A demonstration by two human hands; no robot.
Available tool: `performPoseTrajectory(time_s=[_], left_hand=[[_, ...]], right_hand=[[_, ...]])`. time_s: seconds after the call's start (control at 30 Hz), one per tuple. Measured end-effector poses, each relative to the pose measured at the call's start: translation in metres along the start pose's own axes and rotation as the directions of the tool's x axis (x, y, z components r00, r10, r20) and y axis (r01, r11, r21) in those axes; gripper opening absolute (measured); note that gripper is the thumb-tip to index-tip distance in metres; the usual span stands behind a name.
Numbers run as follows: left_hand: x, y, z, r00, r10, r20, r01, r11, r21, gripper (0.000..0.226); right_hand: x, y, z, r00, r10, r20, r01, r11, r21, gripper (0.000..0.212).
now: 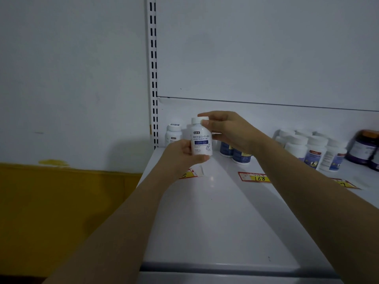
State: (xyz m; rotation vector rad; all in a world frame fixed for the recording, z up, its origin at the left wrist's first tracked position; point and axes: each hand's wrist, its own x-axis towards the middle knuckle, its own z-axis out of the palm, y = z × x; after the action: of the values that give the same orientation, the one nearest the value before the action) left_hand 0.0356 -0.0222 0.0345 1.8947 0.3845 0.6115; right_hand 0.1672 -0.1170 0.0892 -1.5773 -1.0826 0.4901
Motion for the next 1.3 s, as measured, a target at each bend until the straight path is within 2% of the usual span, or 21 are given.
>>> performPoseTrajectory(time_s=[0.2, 0.3, 0.43, 0.63, 0.87, 0.97, 1.1, 1.2, 1.3], left_hand=[[0.004, -0.008, -0.001, 0.999, 0.008, -0.037, -0.006, 0.999, 0.052, 0.045], [0.006, -0.011, -0.001, 0.998, 0.014, -0.069, -0.008, 0.996, 0.091, 0.047], [0.007, -0.013, -0.003, 0.978, 0.103, -0.179, -0.074, 0.984, 0.163, 0.052], [0.006, -0.012, -0.007, 0.918, 0.248, -0.311, -0.196, 0.962, 0.189, 0.052], [0.005, -0.013, -0.007, 0.905, 0.291, -0.311, -0.243, 0.952, 0.184, 0.05], [0.005, -0.009, -0.007, 0.925, 0.278, -0.26, -0.257, 0.96, 0.112, 0.048], [0.0, 0.004, -0.007, 0.985, 0.129, -0.111, -0.146, 0.975, -0.165, 0.041], [0.0, 0.008, -0.005, 1.0, -0.021, 0.008, 0.022, 0.926, -0.376, 0.041], [0.0, 0.011, -0.006, 0.98, -0.174, 0.093, 0.197, 0.858, -0.474, 0.048]], right_hand=[[0.002, 0.001, 0.003, 1.0, 0.014, 0.021, -0.014, 1.0, -0.01, 0.036], [0.001, -0.002, 0.004, 0.999, 0.005, 0.038, -0.002, 0.996, -0.089, 0.039], [-0.006, -0.01, 0.008, 0.993, -0.1, 0.058, 0.11, 0.972, -0.21, 0.039], [-0.021, -0.015, 0.02, 0.967, -0.23, 0.112, 0.254, 0.919, -0.301, 0.049], [-0.025, -0.016, 0.019, 0.96, -0.248, 0.128, 0.276, 0.913, -0.301, 0.049], [-0.023, -0.022, 0.014, 0.963, -0.251, 0.1, 0.267, 0.938, -0.222, 0.046], [-0.015, -0.035, 0.003, 0.986, -0.166, -0.005, 0.164, 0.981, -0.099, 0.032], [-0.007, -0.038, 0.001, 0.995, 0.091, -0.046, -0.091, 0.996, -0.004, 0.026], [-0.003, -0.031, 0.003, 0.925, 0.375, -0.06, -0.374, 0.927, 0.034, 0.035]])
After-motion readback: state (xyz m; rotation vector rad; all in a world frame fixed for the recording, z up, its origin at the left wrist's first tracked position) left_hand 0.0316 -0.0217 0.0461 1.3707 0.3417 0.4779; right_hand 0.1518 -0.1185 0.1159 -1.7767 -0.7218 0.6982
